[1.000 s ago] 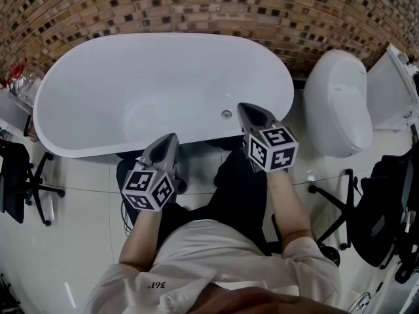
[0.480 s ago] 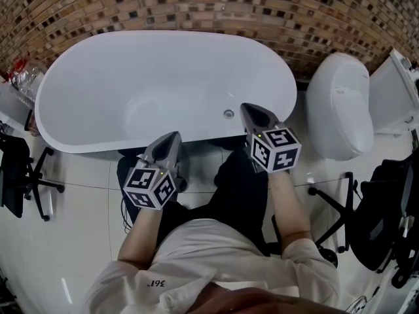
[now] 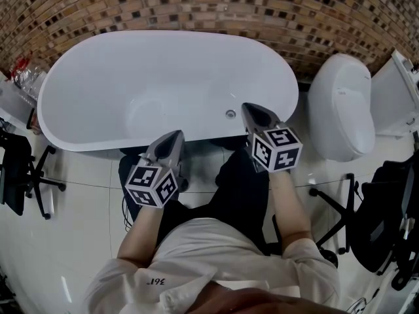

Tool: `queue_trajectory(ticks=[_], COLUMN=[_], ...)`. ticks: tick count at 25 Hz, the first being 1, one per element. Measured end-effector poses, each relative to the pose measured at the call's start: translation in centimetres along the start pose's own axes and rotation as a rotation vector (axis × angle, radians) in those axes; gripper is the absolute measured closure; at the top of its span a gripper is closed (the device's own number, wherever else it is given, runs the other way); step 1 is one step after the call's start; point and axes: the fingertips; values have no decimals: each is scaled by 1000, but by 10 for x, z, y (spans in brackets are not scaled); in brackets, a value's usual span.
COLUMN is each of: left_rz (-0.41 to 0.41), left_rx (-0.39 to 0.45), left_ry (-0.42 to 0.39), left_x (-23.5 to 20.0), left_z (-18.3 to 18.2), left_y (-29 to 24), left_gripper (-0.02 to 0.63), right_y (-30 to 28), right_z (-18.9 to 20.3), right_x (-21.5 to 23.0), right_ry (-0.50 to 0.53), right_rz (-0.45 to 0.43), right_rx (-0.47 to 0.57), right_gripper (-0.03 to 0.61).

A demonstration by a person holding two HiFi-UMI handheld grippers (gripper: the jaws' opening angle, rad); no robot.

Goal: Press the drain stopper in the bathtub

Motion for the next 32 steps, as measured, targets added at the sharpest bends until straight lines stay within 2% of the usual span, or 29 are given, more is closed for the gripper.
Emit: queue_trajectory(ticks=[32], left_rz=[-8], left_rx=[-13], left_ry=[8], left_x=[-4], left_z=[6], left_y=[3], left_gripper=[607], right_y=[-1], right_z=[5], right_x=[-5], right_ry=[-2], right_rz=[-15], right_rx=[-20], right_gripper=[571])
Point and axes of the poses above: the fingertips, and each gripper's own axes: y backward along the fingers, x to its right, z out of its underside, and after that the axes turned 8 degrees about x, right-handed
